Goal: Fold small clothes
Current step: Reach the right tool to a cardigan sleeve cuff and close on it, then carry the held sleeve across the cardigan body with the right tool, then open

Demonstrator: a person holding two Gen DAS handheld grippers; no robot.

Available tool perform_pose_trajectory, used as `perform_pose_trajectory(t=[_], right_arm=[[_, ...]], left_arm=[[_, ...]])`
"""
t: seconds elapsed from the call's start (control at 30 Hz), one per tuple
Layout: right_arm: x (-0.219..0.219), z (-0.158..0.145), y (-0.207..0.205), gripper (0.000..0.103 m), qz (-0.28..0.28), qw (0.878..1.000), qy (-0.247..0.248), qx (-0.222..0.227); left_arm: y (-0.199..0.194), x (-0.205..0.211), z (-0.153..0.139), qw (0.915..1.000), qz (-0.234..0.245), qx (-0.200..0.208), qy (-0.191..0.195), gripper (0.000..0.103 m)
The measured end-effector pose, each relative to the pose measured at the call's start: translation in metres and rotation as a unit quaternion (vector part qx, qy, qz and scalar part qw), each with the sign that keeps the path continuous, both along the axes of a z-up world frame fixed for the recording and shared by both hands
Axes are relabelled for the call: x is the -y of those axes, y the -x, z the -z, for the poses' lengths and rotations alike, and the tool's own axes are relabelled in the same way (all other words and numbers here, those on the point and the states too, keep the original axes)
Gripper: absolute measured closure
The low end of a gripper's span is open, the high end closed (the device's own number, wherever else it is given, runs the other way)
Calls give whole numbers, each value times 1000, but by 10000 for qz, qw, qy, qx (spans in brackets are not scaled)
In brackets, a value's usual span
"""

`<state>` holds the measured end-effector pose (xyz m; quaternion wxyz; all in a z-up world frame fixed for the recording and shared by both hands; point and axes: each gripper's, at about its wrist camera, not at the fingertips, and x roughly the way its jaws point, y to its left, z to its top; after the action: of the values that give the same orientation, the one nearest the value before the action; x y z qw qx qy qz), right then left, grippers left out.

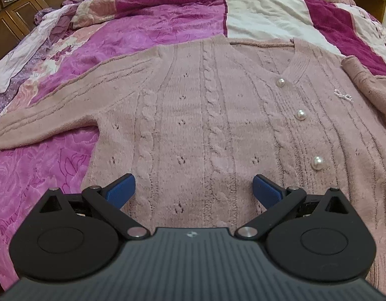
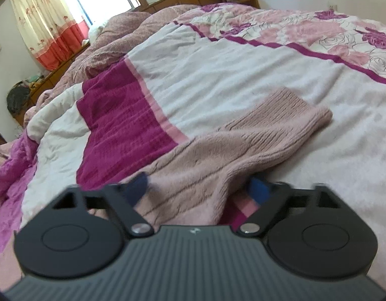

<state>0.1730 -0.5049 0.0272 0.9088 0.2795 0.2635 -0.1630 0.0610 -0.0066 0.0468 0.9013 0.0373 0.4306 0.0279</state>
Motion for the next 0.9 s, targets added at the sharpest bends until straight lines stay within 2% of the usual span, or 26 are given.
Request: perform_pose_trajectory(t=[0.03, 0.07, 0.1, 0.17, 0.3, 0.57, 0.7, 0.9], right_arm=[[2, 0, 1, 56, -14, 10000, -51, 59], [4, -1, 1, 69, -65, 9999, -121, 84], [6, -2, 2, 87, -106, 9998, -158, 87], [7, -8, 8, 89, -168, 9995, -96, 258], [3, -30, 20, 90, -230, 9981, 361, 445], [19, -90, 46, 91, 185, 9923, 836, 894], [20, -118, 60, 91, 274, 9890, 920, 1127], [-17, -149, 61, 91, -159, 9853, 1102, 1299]], left_arm=[[0, 0, 0, 10000, 2, -5, -1, 0], [1, 0, 1, 10000, 10, -6, -14, 0], [1, 0, 0, 10000, 17, -7, -30, 0], [1, 0, -1, 10000, 53, 8, -44, 0], [4, -2, -5, 10000, 52, 58, -24, 0], [11, -7, -10, 9999, 5, 130, 106, 0], [14, -12, -11, 9997, -36, 149, 190, 0], [17, -19, -14, 9995, -122, 188, 204, 0]])
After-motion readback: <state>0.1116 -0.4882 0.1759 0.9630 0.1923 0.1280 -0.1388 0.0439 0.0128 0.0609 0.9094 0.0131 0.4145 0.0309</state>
